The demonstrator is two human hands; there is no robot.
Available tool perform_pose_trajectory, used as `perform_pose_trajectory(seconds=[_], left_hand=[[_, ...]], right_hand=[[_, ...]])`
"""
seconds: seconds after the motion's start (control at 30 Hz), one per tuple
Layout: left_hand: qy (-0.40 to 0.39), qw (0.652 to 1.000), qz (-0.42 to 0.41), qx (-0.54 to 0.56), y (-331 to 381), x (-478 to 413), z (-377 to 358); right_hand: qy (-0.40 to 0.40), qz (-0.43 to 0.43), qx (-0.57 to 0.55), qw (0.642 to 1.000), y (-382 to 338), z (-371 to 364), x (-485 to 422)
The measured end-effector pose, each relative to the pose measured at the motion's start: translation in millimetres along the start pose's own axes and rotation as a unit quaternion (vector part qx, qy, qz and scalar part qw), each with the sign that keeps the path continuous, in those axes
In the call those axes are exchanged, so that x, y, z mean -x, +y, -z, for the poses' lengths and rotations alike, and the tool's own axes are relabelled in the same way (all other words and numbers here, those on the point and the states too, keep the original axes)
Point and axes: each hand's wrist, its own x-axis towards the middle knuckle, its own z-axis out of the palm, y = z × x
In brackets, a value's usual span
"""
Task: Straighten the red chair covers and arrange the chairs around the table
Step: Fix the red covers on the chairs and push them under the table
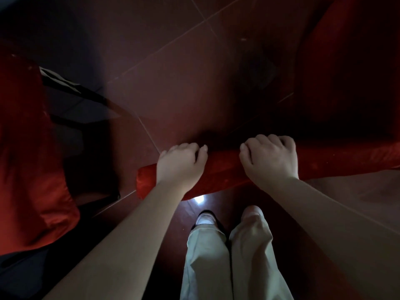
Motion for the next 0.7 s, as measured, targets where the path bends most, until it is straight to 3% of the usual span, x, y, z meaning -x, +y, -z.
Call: perform_pose_trajectory(seconds=[0.17,0.27,0.3,0.4,0.57,0.7], left_hand=[[0.044,0.997,-0.018,0.060,-49.5,17.0,7.1],[0.083,0.981,0.059,0.168,-70.2,24.9,9.9],[0.089,0.959,0.109,0.248,-77.1,27.3,11.2],[0.084,0.845,0.233,0.474,-97.6,33.3,8.1],[0.084,0.756,0.262,0.594,-111.3,37.7,-3.0],[0.102,0.689,0.297,0.654,-115.9,37.0,-20.8]], right_hand=[[-0.031,0.029,-0.023,0.999,-64.3,-8.5,4.5],[-0.039,0.058,-0.020,0.997,-100.9,-15.2,5.6],[-0.040,0.064,-0.021,0.997,-111.3,-17.4,6.1],[-0.038,0.076,-0.018,0.996,-136.3,-21.4,6.7],[-0.031,0.082,-0.018,0.996,-167.0,-26.5,7.2],[0.028,0.086,0.006,0.996,-184.1,-36.1,14.7]])
